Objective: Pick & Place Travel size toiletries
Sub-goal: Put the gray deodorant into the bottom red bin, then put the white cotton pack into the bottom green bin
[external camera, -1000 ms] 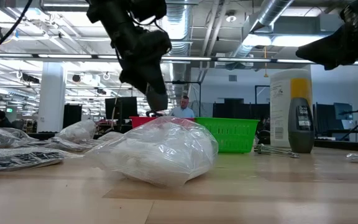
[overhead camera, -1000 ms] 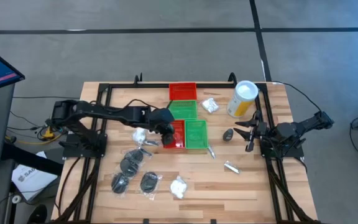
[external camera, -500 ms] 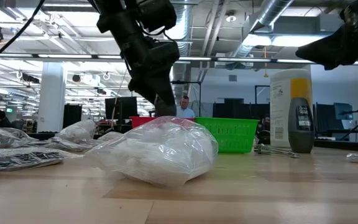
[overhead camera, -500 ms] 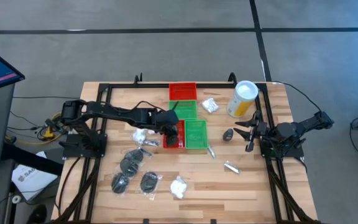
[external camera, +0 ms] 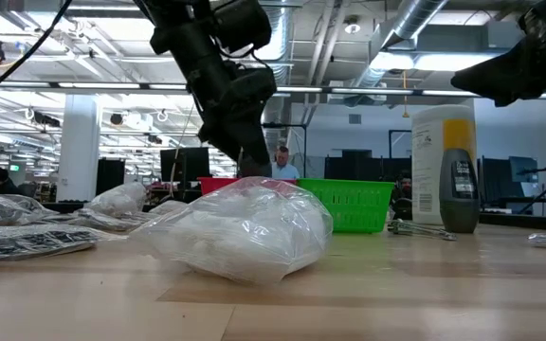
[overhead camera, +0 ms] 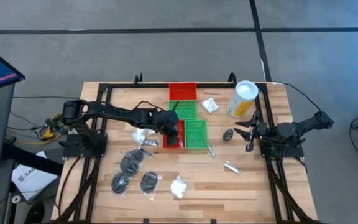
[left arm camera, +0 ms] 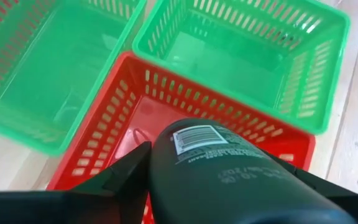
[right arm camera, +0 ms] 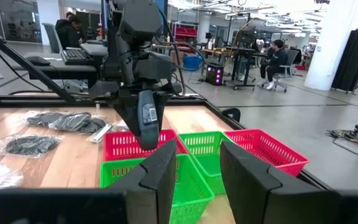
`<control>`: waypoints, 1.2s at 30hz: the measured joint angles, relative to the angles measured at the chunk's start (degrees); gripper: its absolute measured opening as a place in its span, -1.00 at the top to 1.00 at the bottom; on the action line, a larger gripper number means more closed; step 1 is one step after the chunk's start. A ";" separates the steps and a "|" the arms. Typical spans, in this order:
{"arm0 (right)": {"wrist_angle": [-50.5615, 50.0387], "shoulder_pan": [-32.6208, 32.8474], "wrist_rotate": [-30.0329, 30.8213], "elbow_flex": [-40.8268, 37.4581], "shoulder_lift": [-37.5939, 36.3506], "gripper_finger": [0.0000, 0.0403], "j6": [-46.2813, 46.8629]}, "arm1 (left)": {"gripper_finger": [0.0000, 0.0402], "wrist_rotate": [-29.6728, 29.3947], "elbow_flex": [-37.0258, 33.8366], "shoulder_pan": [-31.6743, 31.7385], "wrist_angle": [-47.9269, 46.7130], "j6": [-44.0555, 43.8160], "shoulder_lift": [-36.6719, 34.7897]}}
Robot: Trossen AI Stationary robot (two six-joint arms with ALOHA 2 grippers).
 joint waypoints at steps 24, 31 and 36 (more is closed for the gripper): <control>-0.17 -0.02 0.00 0.00 0.00 0.43 0.01 | -0.35 -1.36 -0.04 1.05 1.71 1.54 1.76; -0.17 -0.01 0.00 0.00 0.00 0.43 0.00 | -0.38 -2.82 -0.04 1.05 1.97 1.59 1.76; -0.17 -0.02 0.00 0.00 0.00 0.43 -0.01 | -0.38 -3.43 -0.04 1.26 2.12 1.60 1.76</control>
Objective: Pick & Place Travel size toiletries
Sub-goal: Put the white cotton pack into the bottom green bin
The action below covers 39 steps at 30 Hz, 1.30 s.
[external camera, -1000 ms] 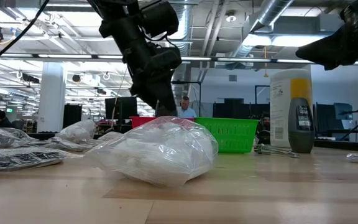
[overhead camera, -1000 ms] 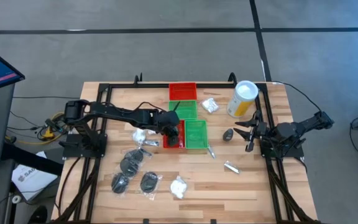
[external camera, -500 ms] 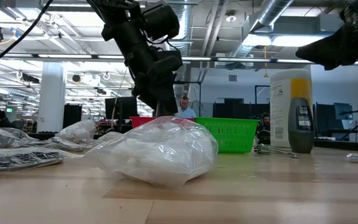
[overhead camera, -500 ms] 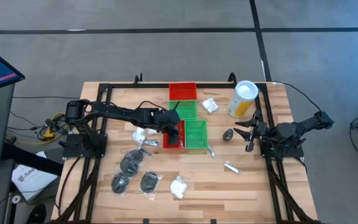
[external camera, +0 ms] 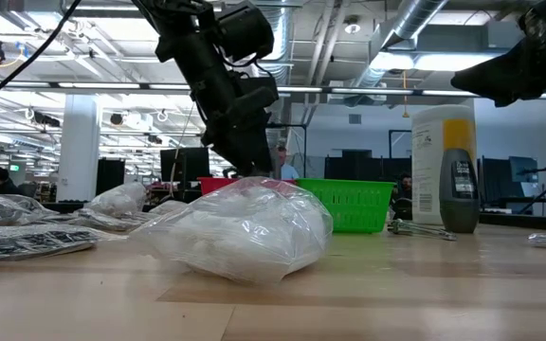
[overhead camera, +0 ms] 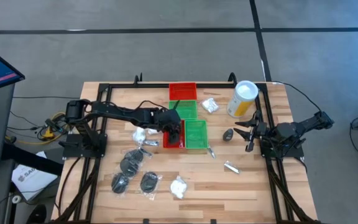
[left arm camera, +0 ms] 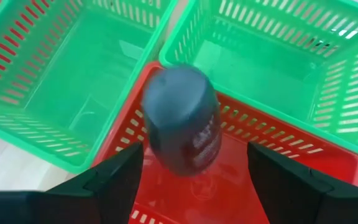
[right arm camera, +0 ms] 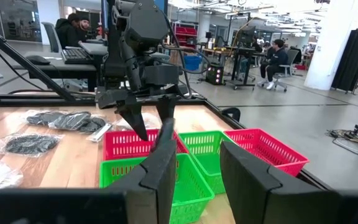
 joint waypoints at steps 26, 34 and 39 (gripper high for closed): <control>-0.07 0.02 -0.03 0.00 0.04 0.43 0.04 | -0.38 -4.46 -3.55 -0.02 -13.42 -2.75 -11.38; -0.04 0.07 -0.11 0.00 0.04 0.43 0.08 | -0.38 -4.41 -14.25 -0.38 -14.03 -13.04 -22.29; -0.04 0.06 -0.09 0.00 0.04 0.43 0.07 | -0.38 -4.40 -20.30 -2.16 -14.37 -19.97 -29.01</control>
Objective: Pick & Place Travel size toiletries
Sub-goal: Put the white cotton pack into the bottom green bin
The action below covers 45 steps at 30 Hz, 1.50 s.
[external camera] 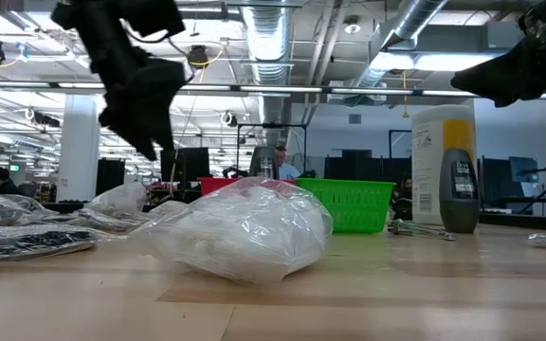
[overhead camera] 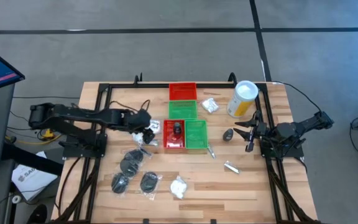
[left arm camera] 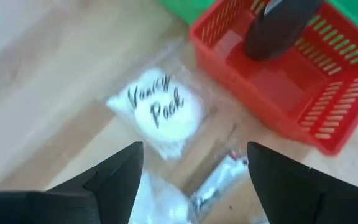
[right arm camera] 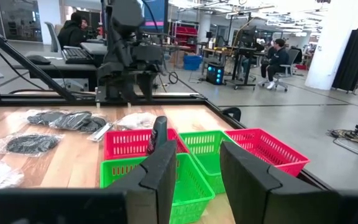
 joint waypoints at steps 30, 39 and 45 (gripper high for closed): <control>-0.04 -0.08 0.05 0.00 0.00 0.43 0.57 | 0.16 -4.20 -5.44 -1.77 -1.70 -8.23 6.31; -0.02 -0.04 0.07 0.00 0.00 0.43 0.42 | 0.92 -4.20 -5.44 -1.78 -1.61 -8.00 4.97; -0.02 -0.04 0.07 0.00 0.00 0.43 0.42 | 0.98 -4.19 -5.42 -1.79 -1.67 -7.99 4.64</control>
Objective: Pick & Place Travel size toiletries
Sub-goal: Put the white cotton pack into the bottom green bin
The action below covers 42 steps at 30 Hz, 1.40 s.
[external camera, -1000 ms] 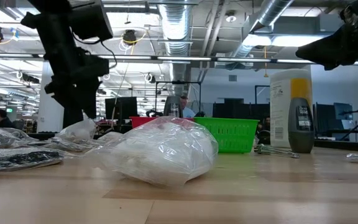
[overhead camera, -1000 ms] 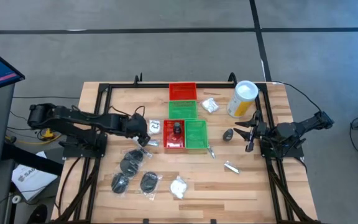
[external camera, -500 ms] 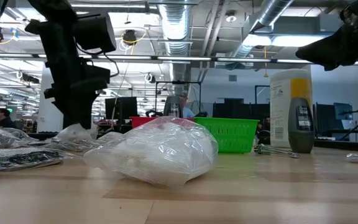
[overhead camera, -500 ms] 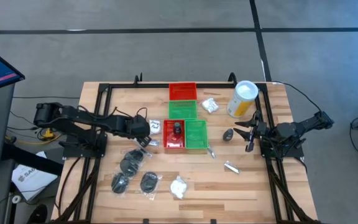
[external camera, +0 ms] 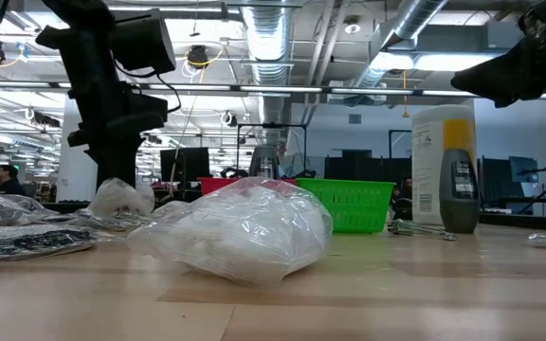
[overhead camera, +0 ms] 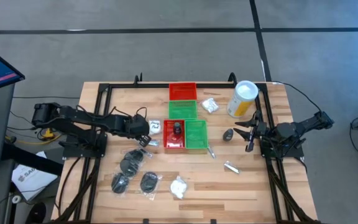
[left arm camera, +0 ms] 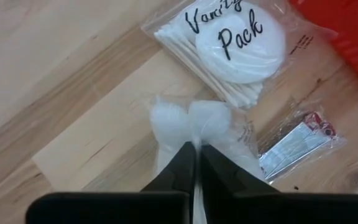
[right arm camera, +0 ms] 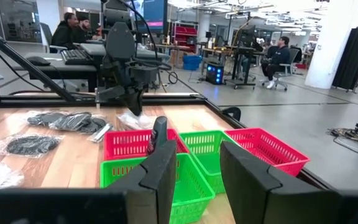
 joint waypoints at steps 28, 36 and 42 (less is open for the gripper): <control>0.66 0.00 0.00 0.00 0.00 0.43 9.01 | 0.99 -1.56 7.84 0.98 13.41 15.85 -3.57; 7.76 -0.05 -1.93 0.02 0.45 0.43 9.03 | 0.99 9.89 8.02 0.87 31.49 26.12 -4.11; 12.54 0.00 -3.61 1.24 6.79 0.43 8.51 | 0.99 16.10 8.02 0.87 40.77 29.36 -4.11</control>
